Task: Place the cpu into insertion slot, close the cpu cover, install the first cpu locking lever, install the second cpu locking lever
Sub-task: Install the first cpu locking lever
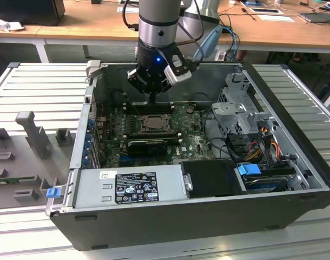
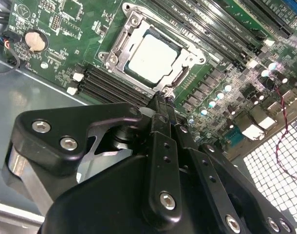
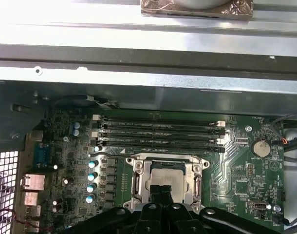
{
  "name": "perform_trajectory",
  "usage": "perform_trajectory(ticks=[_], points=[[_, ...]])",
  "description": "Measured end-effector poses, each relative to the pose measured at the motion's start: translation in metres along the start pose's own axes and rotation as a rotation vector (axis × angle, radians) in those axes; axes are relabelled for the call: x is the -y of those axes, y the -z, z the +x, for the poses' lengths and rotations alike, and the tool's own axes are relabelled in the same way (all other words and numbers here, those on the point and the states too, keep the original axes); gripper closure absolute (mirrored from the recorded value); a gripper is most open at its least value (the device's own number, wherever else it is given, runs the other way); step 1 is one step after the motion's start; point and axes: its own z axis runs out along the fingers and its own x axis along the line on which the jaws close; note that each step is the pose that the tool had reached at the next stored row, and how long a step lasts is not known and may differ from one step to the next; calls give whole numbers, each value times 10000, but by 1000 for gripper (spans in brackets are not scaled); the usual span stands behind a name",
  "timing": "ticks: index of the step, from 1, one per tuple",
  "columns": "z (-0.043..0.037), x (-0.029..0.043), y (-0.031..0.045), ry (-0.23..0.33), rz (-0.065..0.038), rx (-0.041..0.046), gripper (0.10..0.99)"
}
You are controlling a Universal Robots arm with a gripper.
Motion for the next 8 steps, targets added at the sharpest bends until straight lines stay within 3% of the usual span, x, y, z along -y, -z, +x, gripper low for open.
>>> perform_trajectory(ticks=[6,8], points=[[3,1,-6,967,-8,-97,980],[4,1,-7,1574,3,-158,980]])
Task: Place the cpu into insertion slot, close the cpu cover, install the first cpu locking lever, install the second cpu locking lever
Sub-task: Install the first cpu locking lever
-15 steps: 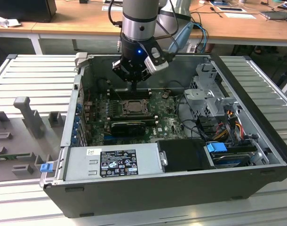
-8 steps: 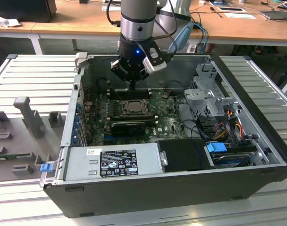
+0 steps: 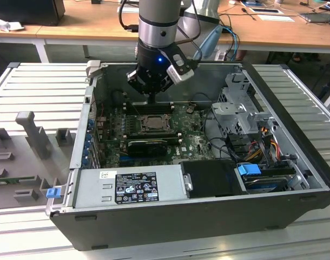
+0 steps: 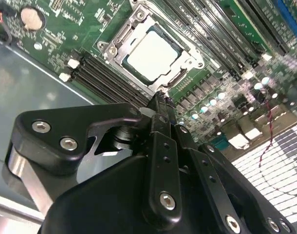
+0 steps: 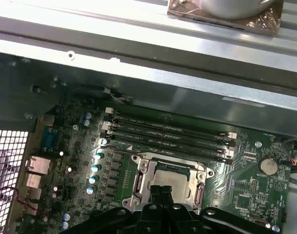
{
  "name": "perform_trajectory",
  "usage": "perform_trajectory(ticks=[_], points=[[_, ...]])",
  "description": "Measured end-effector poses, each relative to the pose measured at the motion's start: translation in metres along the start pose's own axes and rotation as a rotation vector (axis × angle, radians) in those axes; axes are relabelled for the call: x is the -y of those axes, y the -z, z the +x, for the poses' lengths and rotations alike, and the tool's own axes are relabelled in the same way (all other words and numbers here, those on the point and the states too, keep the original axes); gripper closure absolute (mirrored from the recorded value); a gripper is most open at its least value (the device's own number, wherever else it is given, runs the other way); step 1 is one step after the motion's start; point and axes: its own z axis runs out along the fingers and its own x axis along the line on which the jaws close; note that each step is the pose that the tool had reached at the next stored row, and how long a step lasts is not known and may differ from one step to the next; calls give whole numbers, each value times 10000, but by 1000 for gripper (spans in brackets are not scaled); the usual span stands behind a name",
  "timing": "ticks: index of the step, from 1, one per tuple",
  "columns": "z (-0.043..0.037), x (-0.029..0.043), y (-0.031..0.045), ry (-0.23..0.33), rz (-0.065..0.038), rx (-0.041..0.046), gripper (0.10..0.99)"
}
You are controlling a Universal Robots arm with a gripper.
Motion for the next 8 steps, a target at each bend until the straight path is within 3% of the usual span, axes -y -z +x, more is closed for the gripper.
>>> perform_trajectory(ticks=[1,4,8], points=[[13,-3,-2,20,-6,1,980],[207,-43,-16,28,-113,75,980],[327,-66,-50,9,-154,105,980]])
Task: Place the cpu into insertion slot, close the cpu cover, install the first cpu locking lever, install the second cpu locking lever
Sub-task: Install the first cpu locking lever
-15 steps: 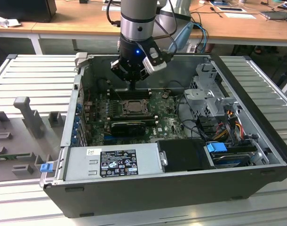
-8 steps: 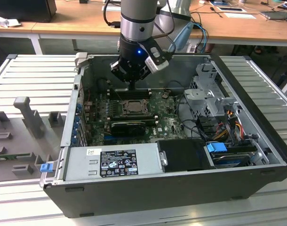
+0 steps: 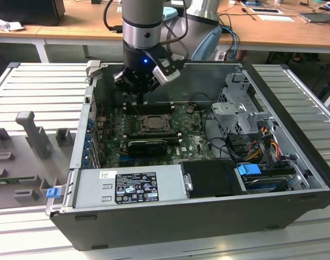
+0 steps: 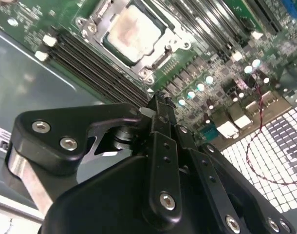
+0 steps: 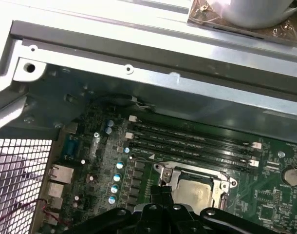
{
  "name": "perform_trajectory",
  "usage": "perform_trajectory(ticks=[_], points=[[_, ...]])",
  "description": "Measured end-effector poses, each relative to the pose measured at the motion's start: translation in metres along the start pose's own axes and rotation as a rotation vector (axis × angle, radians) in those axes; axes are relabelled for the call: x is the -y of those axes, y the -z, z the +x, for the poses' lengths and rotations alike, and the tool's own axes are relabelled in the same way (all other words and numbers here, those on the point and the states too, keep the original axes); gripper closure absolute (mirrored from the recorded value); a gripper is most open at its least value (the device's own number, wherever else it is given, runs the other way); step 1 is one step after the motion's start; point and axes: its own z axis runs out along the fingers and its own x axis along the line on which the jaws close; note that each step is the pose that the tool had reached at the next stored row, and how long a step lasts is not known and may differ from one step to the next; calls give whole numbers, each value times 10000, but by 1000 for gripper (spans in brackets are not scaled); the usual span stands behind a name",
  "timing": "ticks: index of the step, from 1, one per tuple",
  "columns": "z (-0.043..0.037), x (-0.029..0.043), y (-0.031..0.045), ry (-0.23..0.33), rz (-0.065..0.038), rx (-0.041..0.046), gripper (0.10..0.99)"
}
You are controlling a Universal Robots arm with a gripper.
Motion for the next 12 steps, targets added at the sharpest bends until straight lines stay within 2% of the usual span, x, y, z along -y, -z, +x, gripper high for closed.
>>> perform_trajectory(ticks=[1,10,12], points=[[8,-1,-8,-35,-1,4,980],[8,6,-66,-1928,-1,224,980],[38,2,-78,-2067,-1,239,980]])
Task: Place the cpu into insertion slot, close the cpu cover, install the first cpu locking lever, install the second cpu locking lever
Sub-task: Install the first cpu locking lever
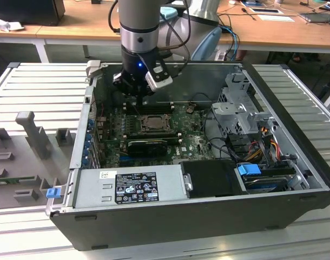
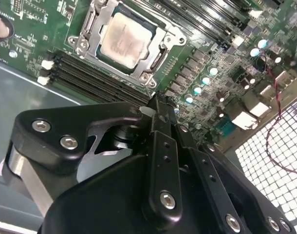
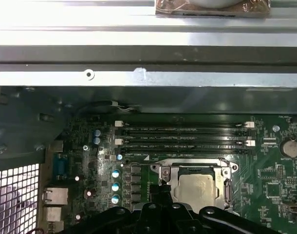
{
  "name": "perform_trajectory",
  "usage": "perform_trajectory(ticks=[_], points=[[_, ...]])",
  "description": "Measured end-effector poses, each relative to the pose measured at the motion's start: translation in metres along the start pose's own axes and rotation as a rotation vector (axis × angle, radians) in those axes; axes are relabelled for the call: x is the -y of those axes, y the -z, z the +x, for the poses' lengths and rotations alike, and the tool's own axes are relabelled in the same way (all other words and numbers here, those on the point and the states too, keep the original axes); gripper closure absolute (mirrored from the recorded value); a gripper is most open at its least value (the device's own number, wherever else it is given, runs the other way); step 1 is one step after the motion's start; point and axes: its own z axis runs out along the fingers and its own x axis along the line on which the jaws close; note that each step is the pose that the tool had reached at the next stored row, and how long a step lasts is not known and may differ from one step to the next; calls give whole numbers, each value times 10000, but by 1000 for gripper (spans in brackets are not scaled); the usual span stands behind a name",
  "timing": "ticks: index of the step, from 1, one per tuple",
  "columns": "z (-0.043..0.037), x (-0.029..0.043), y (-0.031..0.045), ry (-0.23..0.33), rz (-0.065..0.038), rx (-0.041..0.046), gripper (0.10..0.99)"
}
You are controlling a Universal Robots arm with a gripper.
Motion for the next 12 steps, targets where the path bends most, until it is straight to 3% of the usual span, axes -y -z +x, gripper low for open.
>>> perform_trajectory(ticks=[8,12], points=[[292,-1,-17,-12,-33,3,980],[355,-8,-22,-12,-53,3,980]])
